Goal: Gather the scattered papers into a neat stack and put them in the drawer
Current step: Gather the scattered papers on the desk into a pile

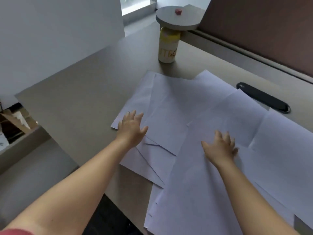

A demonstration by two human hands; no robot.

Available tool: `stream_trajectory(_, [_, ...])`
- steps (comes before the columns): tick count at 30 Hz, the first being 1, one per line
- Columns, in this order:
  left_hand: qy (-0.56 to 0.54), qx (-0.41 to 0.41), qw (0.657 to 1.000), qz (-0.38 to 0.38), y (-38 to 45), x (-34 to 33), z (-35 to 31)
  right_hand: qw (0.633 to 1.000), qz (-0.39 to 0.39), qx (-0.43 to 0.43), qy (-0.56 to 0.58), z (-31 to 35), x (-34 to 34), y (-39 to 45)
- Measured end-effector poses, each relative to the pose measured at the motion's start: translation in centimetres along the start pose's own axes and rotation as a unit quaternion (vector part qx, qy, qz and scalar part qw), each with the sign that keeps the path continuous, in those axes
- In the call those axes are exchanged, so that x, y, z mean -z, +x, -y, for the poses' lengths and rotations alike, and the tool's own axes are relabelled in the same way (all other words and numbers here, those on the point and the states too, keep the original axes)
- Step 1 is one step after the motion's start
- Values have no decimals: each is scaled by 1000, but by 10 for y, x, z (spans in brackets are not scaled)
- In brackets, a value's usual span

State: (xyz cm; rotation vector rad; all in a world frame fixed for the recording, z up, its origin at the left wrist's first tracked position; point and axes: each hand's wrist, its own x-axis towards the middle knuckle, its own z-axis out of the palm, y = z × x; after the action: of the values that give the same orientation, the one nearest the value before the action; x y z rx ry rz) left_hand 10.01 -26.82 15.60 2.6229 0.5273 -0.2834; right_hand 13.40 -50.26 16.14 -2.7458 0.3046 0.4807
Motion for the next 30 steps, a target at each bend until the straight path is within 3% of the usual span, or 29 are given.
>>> stream_trajectory(4, [109, -55, 989, 82, 11, -19, -5, 997, 42, -50, -31, -14, -20, 4])
stream_trajectory(12, [130, -108, 981, 99, 17, -16, 8, 991, -53, -40, 115, 21, -26, 35])
stream_trajectory(16, [23, -75, 996, 53, 23, -6, -5, 975, -110, -21, 190, 18, -12, 33])
stream_trajectory(19, [-96, -26, 995, 25, 36, -2, -24, 982, -92, -128, 107, -6, -7, 15])
stream_trajectory(21, [-197, 37, 979, 27, 45, 1, -35, 979, -52, -177, 82, -17, -9, 1])
stream_trajectory(24, [-323, 111, 939, 38, 59, 3, -43, 980, -50, -183, 57, -16, -13, -9])
stream_trajectory(30, [-372, 58, 915, 144, 66, 1, -38, 973, -62, -192, 114, 2, -9, 0])
